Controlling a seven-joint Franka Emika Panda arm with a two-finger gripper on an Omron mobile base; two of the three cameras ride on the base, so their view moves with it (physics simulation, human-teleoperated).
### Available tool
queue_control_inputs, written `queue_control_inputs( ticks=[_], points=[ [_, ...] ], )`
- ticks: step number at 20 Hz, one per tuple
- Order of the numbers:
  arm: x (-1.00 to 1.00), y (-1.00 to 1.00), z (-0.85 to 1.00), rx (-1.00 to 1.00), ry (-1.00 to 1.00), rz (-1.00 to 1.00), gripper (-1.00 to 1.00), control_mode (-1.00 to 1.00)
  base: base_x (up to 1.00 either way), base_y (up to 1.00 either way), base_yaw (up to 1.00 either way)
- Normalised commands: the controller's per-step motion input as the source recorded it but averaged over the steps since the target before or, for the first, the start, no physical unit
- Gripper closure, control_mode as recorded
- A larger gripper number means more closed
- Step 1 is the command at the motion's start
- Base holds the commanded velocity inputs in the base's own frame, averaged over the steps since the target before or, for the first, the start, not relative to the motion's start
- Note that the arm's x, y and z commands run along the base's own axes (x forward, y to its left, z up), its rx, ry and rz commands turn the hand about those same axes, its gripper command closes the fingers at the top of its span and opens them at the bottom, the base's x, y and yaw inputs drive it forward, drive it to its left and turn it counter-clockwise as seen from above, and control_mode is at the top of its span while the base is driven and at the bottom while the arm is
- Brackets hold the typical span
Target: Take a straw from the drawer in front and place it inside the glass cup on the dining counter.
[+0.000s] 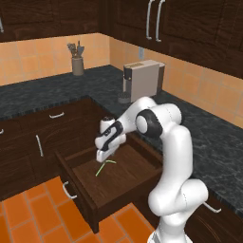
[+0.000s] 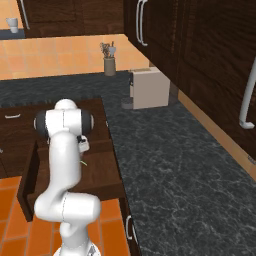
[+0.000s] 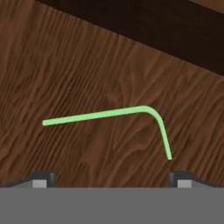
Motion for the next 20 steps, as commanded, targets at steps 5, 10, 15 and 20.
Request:
queue_control_inputs(
  ticks=[5, 10, 15, 20],
  points=[
    [0.34, -0.07, -0.36, 0.04, 0.04, 0.01, -1.0, -1.0, 0.0, 0.0, 0.0],
    [0.01, -0.07, -0.34, 0.0, 0.03, 0.0, -1.0, -1.0, 0.0, 0.0, 0.0],
    [0.16, 0.0, -0.23, 0.0, 0.0, 0.02, -1.0, -1.0, 0.0, 0.0, 0.0],
    [0.29, -0.01, -0.25, 0.0, 0.0, 0.04, -1.0, -1.0, 0.0, 0.0, 0.0]
  ],
)
